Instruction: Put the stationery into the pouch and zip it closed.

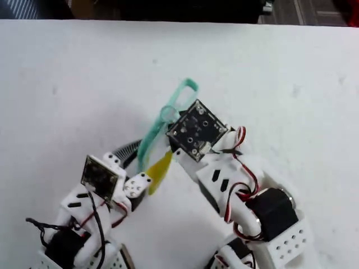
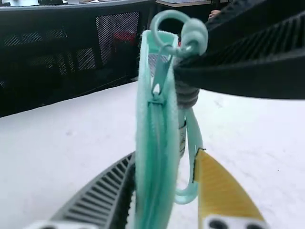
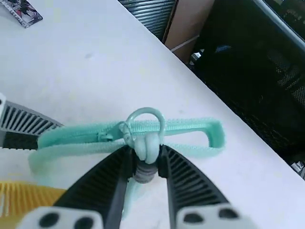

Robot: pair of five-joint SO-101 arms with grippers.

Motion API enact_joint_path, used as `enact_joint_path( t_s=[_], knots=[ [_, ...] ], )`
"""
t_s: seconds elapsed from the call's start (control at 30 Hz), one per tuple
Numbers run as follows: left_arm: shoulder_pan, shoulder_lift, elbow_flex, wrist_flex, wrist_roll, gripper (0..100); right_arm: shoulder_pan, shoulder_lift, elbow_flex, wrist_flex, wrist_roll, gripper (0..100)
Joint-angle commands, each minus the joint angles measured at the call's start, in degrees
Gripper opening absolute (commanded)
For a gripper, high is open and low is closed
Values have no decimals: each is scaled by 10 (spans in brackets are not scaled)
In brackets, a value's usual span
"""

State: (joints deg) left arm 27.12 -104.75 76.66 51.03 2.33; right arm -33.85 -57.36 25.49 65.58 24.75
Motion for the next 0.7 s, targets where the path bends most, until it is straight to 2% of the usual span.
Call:
enact_joint_path(
  t_s=[0.0, 0.1, 0.17, 0.27, 0.4, 0.67],
  knots=[
    [4, -1, 34, -75, -7, 133, -6, -7, -28, 1, 31, 17],
    [4, -1, 77, -144, -8, 37, -6, -7, -29, 1, 36, 17],
    [4, -1, 88, -165, -8, 23, -5, -7, -29, 0, 37, 17],
    [5, -1, 87, -156, -8, 20, -1, -7, -27, -17, 40, 17],
    [5, -1, 87, -154, -8, 21, 15, 22, -26, -73, 89, 17],
    [5, -1, 62, -110, -25, 21, 21, 116, -32, -109, 91, 17]
  ],
)
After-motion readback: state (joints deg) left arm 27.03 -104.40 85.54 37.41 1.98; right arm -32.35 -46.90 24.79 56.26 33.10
